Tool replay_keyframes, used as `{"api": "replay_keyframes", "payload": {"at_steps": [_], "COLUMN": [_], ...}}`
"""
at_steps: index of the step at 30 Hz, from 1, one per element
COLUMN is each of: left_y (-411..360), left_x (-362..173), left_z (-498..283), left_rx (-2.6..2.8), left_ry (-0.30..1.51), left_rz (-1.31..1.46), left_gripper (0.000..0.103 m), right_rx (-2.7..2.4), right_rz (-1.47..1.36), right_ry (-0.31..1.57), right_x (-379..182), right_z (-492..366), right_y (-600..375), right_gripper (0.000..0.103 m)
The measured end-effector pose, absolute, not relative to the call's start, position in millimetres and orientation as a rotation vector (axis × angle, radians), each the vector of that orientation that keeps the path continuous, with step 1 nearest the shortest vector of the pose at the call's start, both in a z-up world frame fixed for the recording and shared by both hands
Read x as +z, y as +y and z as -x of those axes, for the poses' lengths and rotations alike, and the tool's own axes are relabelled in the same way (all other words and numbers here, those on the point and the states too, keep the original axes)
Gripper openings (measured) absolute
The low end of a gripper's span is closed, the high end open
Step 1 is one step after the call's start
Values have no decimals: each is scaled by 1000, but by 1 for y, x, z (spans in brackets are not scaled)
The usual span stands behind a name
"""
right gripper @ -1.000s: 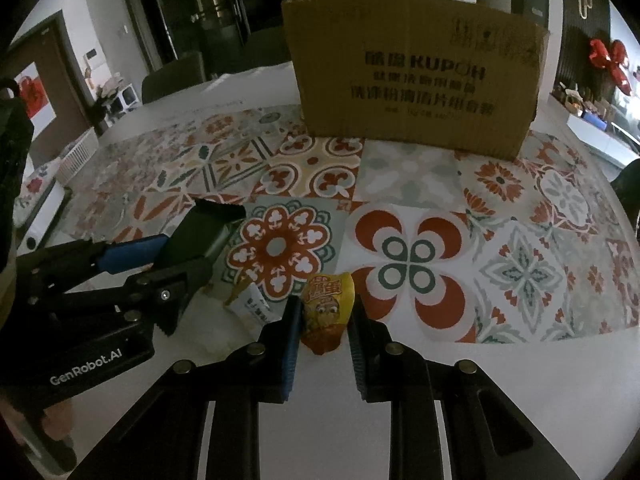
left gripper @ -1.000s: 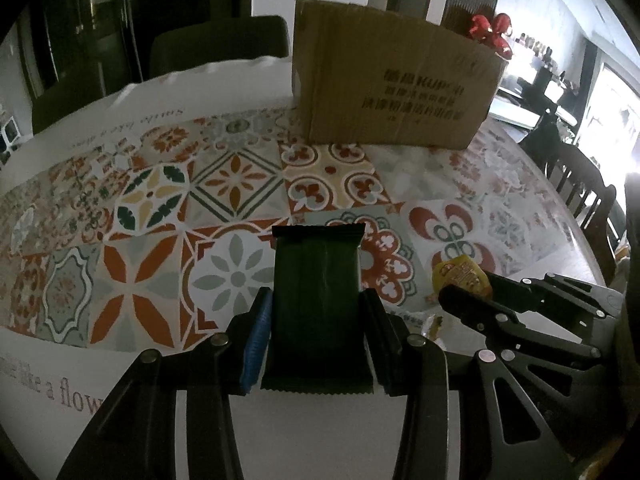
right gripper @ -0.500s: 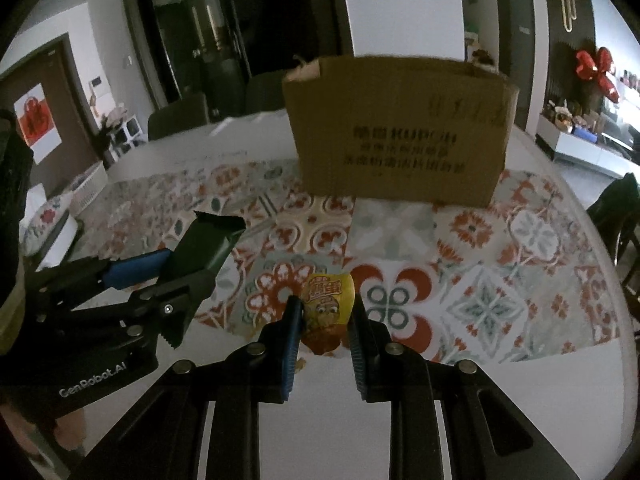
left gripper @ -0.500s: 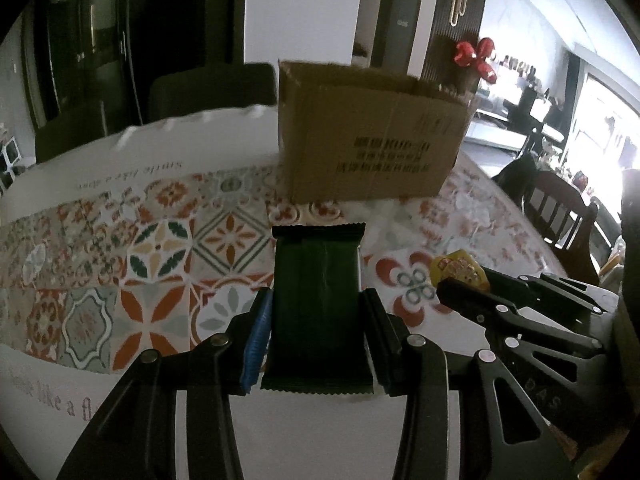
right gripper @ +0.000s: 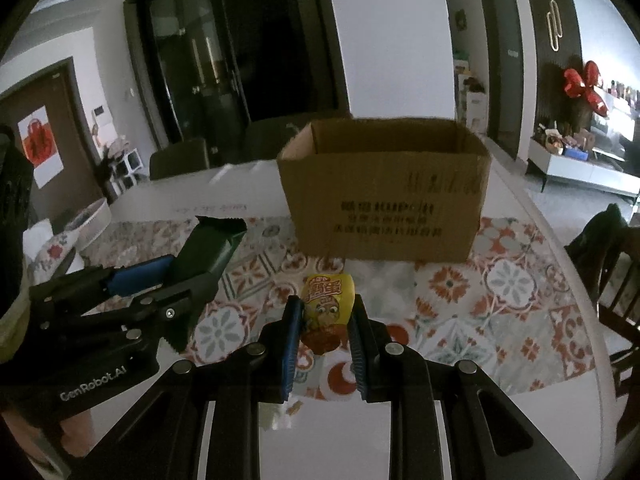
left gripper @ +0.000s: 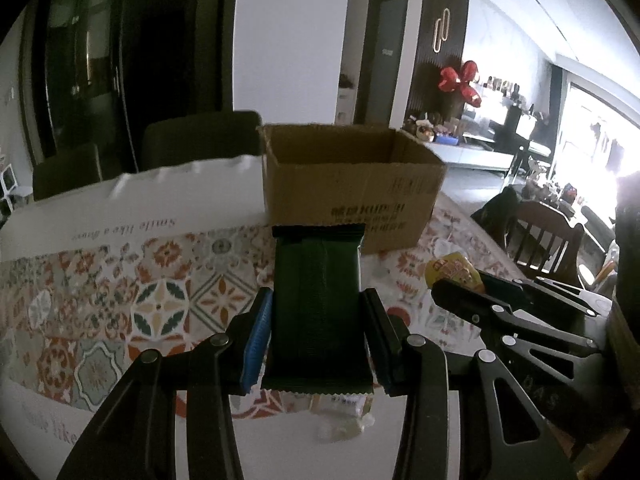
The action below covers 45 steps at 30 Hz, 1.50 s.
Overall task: Organize snacks
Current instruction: 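Carry the dark green bar and yellow candy over the cardboard box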
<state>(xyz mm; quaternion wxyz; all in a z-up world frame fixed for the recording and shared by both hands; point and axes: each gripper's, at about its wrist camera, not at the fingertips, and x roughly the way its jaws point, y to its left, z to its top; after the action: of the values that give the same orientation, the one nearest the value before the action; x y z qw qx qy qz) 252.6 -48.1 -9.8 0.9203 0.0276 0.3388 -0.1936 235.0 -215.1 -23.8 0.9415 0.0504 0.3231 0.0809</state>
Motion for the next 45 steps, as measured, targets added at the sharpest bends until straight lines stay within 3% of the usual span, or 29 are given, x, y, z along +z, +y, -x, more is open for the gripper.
{"api": "replay_keyframes", "payload": {"at_steps": [20,45], "left_y": [-68,-112], "left_x": [44,64], "left_z": [-284,-380], "left_rx": [-417,-427], "left_ry": [556,576], "left_rz": [-62,-79], "left_gripper": [44,44], "right_rx": [137,94], "right_rz": [-102,-75], "right_ry": [529,537], "right_x": [30,53], "right_z": [-266,-362], "right_y": [-240,-275], "right_gripper": [24,24]}}
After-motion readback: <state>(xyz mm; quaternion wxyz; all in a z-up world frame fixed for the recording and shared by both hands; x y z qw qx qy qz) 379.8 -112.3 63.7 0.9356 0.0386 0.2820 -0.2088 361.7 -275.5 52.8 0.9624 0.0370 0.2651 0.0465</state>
